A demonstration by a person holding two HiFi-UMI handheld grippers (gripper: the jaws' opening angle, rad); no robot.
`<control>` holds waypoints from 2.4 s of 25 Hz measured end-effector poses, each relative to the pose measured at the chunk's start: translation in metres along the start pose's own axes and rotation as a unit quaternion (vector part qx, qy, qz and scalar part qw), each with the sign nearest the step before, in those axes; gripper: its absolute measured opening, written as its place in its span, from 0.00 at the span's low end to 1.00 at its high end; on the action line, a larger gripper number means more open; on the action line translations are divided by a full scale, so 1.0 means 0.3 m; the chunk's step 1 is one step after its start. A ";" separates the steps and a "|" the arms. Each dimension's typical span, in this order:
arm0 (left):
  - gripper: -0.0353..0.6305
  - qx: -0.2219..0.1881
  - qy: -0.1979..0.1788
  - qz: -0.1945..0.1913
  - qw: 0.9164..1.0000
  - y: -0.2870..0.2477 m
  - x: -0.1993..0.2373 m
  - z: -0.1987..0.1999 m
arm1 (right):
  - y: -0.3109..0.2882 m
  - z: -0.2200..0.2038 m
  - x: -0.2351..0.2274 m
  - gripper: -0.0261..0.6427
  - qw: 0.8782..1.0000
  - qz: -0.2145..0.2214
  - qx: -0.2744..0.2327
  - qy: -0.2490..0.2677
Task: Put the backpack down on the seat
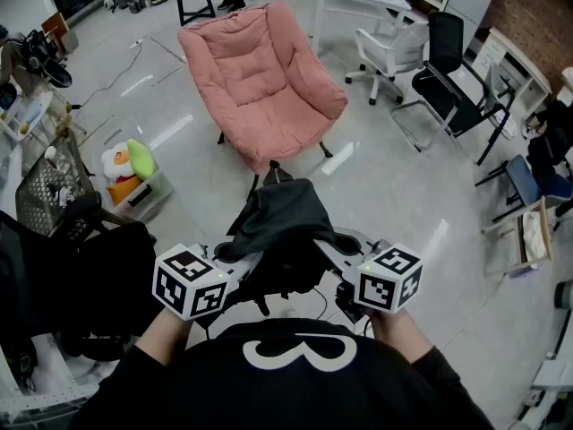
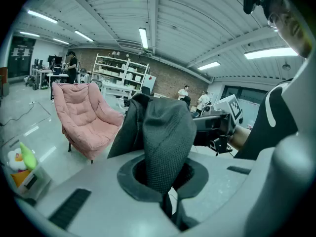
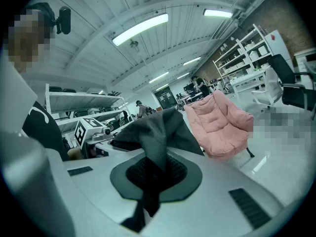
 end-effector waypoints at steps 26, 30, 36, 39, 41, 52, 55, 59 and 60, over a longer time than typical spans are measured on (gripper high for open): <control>0.07 -0.038 -0.029 -0.012 0.999 -0.216 -0.121 0.153 | 0.192 0.120 -0.177 0.06 0.999 -0.012 -0.030 0.036; 0.07 -0.037 -0.027 -0.016 0.999 -0.269 -0.063 0.158 | 0.151 0.123 -0.242 0.06 0.999 -0.017 -0.027 0.032; 0.07 -0.009 -0.002 -0.031 0.999 -0.401 0.087 0.194 | 0.044 0.157 -0.404 0.06 1.000 -0.027 -0.004 0.002; 0.07 0.006 0.014 -0.040 0.999 -0.494 0.194 0.239 | -0.032 0.203 -0.521 0.06 0.999 -0.033 0.003 -0.016; 0.07 0.013 0.023 -0.047 0.999 -0.557 0.283 0.275 | -0.098 0.239 -0.605 0.06 0.999 -0.037 0.008 -0.026; 0.07 0.035 0.050 -0.057 0.997 -0.912 0.836 0.530 | -0.508 0.500 -1.102 0.06 0.996 -0.050 0.029 -0.070; 0.07 0.029 0.055 -0.061 0.996 -0.981 0.967 0.592 | -0.608 0.574 -1.201 0.06 0.996 -0.055 0.035 -0.065; 0.07 0.017 0.053 -0.065 0.996 -1.049 1.100 0.673 | -0.707 0.666 -1.295 0.06 0.996 -0.065 0.038 -0.049; 0.07 0.014 0.052 -0.065 0.996 -1.062 1.124 0.693 | -0.724 0.688 -1.314 0.06 0.996 -0.067 0.037 -0.046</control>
Point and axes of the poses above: the fingertips, and each gripper's own axes: y backward along the fingers, x to its left, z out of its top, the point moved 6 cm from there along y, backward along the fingers, and after that the axes turned 12 degrees about z, right-handed, at the moved point
